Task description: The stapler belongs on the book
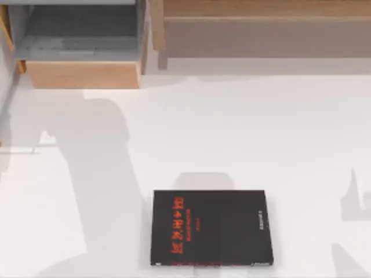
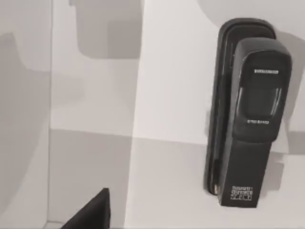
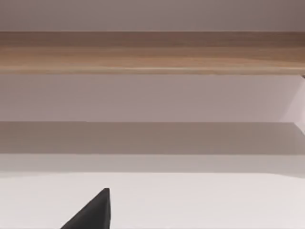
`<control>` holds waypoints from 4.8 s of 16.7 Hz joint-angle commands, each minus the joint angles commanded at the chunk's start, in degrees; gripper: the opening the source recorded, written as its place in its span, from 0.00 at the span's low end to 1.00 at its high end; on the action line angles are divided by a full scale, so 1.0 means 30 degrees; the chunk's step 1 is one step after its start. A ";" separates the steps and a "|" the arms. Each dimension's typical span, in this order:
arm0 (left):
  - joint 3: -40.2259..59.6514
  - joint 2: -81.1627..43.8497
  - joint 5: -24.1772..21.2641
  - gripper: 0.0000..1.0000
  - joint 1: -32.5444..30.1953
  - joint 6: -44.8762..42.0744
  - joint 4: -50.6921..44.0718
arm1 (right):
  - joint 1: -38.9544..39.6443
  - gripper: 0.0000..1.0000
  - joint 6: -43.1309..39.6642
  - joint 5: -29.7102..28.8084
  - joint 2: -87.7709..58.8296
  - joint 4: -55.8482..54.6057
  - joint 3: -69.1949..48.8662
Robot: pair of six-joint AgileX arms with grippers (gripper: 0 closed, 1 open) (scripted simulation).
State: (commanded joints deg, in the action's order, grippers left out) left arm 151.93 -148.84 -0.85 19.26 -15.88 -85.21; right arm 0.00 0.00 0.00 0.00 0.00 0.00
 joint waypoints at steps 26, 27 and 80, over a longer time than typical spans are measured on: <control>-0.2833 0.0210 -0.0381 1.00 0.0091 -0.0503 0.1739 | 0.0000 1.00 0.0000 0.0000 0.0000 0.0000 0.0000; -0.3150 -0.0019 -0.0382 1.00 0.0072 -0.0469 0.2274 | 0.0000 1.00 0.0000 0.0000 0.0000 0.0000 0.0000; -1.2287 1.2788 -0.0909 0.00 -0.9835 0.9551 0.5960 | 0.0000 1.00 0.0000 0.0000 0.0000 0.0000 0.0000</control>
State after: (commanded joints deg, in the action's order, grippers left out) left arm 115.07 -110.48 -3.57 -10.25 12.77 -67.33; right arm 0.00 0.00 0.00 0.00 0.00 0.00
